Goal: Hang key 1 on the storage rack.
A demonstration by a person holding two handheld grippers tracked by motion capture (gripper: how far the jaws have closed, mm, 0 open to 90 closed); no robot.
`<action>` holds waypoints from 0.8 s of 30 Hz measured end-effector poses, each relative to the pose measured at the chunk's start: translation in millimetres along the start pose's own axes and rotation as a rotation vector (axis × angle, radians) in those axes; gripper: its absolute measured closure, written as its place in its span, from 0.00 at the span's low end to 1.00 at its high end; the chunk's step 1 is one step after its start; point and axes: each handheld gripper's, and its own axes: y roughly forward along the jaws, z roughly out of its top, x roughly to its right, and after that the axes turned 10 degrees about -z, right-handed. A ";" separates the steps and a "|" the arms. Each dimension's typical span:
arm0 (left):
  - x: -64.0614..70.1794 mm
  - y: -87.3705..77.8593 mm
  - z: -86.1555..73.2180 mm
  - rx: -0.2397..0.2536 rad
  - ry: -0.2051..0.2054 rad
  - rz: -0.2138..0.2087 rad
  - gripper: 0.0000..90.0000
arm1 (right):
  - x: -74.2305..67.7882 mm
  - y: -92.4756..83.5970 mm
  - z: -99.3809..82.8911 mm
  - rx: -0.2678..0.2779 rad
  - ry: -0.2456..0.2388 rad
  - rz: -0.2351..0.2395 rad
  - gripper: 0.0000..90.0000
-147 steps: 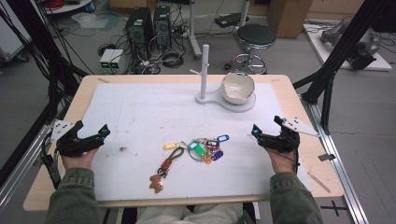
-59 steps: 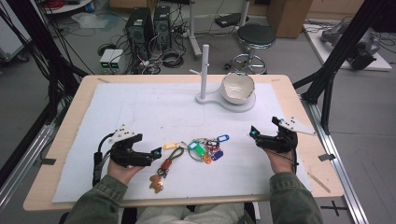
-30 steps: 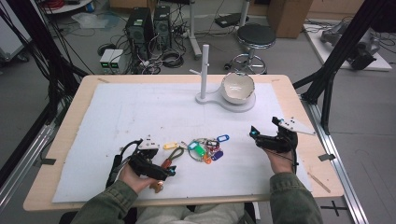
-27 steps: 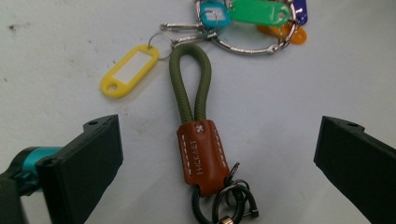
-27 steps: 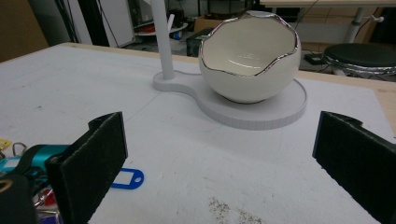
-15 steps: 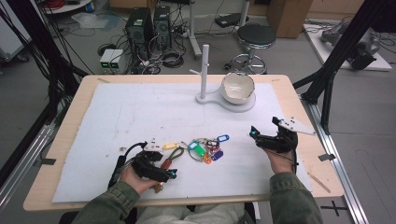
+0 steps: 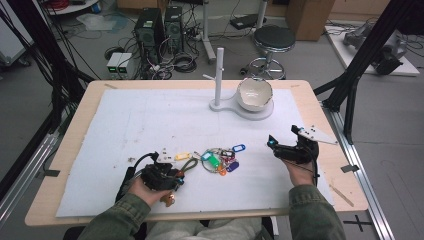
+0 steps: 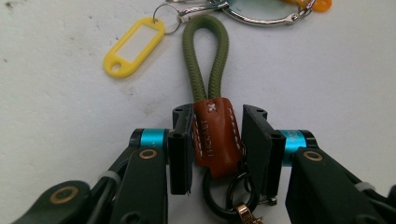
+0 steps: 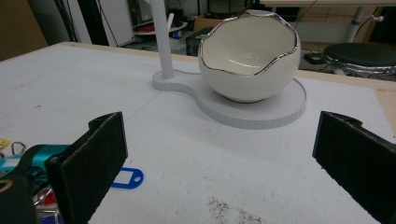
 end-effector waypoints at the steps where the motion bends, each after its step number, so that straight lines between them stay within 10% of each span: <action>1: -0.8 -0.4 0.1 -0.002 -0.002 -0.003 0.73 | 0.3 0.2 0.0 0.002 -0.003 -0.002 0.02; 24: -5.9 -9.3 2.0 0.034 -0.071 -0.043 0.77 | -0.7 -0.1 -0.1 -0.001 -0.006 -0.001 0.02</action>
